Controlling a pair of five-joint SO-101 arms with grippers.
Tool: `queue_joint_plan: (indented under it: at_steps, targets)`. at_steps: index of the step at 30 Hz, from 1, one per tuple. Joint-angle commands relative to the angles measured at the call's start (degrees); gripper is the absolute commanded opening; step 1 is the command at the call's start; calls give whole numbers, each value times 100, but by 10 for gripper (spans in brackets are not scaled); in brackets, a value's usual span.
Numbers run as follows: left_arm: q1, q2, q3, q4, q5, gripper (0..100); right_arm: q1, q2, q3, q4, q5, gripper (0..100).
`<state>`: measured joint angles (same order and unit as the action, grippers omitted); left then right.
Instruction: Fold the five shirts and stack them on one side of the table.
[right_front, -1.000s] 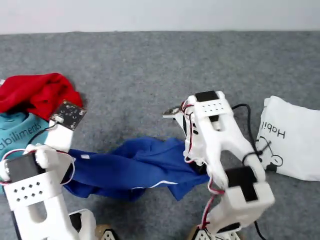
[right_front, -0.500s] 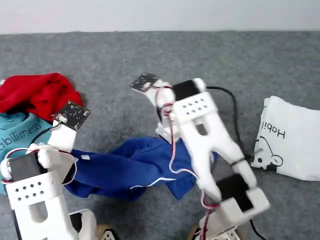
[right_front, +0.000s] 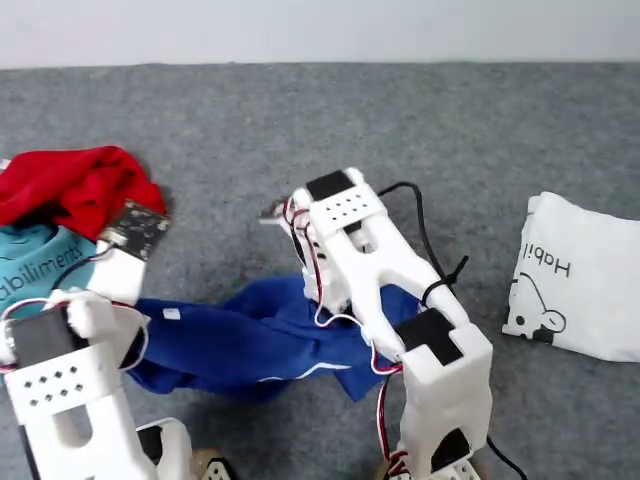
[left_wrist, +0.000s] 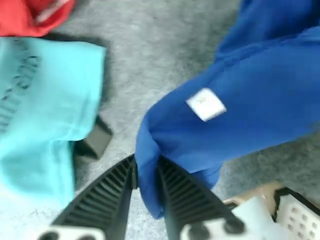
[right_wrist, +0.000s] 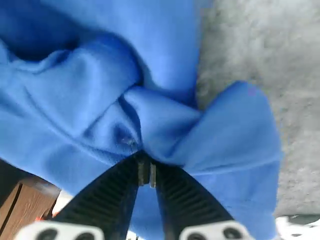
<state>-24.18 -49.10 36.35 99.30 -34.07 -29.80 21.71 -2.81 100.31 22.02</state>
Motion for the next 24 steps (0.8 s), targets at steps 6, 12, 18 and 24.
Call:
queue_joint_plan:
  at_steps: [6,12,18,24]
  targets:
    - [-695,-123,-778,114,-9,13,-40,-1640,1855,259,246,9]
    - [-932,-185,-752,114,-18,13,75,-2967,1248,31,237,9]
    - [-651,-730,-479,114,-26,13,119,-2563,589,-998,229,9]
    - [-62,-1442,40,114,-9,13,66,-1279,-545,-1587,-97,9]
